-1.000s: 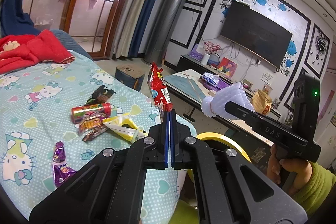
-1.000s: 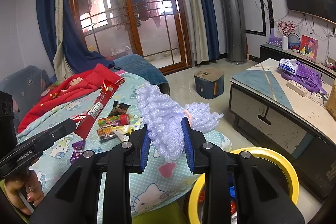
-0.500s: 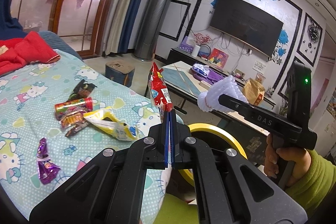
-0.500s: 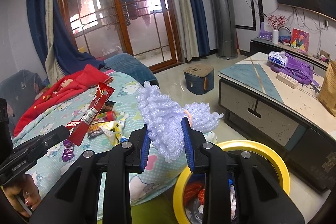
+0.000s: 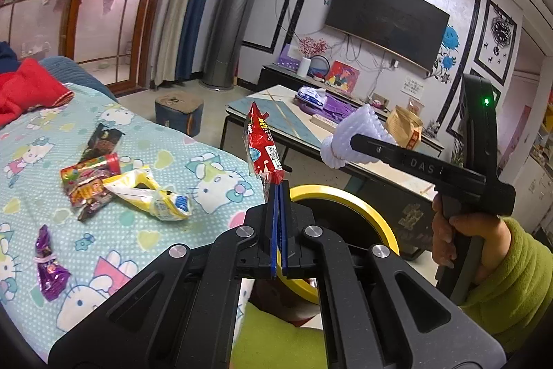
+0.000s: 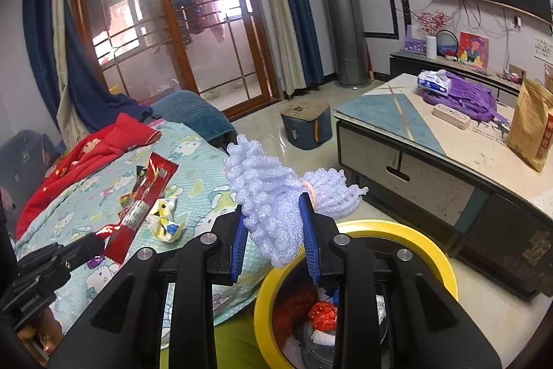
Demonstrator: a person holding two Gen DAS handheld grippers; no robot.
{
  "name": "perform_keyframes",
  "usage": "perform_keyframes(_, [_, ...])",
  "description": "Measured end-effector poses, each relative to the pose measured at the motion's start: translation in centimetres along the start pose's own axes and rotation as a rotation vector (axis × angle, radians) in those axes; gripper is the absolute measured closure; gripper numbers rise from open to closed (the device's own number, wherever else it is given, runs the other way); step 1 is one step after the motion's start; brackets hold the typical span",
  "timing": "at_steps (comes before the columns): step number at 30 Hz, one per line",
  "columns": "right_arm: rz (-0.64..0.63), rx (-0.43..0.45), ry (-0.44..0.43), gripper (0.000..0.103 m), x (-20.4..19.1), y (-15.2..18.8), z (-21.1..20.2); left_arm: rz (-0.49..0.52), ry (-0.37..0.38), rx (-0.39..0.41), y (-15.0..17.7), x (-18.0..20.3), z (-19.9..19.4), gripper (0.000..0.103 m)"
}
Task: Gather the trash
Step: 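Carry the red candy stick and white mesh sleeve over the yellow bin with both grippers, then open both grippers to drop the red candy stick and mesh sleeve into the bin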
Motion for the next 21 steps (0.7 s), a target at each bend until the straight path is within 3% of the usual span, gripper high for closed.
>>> perform_keyframes(12, [0.062,-0.037,0.032,0.075,2.6,0.9,0.1,0.061,0.039,-0.071,1.4,2.8,2.2,0.103])
perform_keyframes(21, [0.145,-0.065,0.044,0.075,5.6,1.7,0.3,0.165,0.089,-0.153,3.8,6.2,5.1,0.103])
Point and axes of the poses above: each gripper's, at about its wrist camera, not at the fingertips, and z roughly the way its jaws point, x to its right, y to its underside, the point moved 4 cm from there along z, roughly the way its jaws point
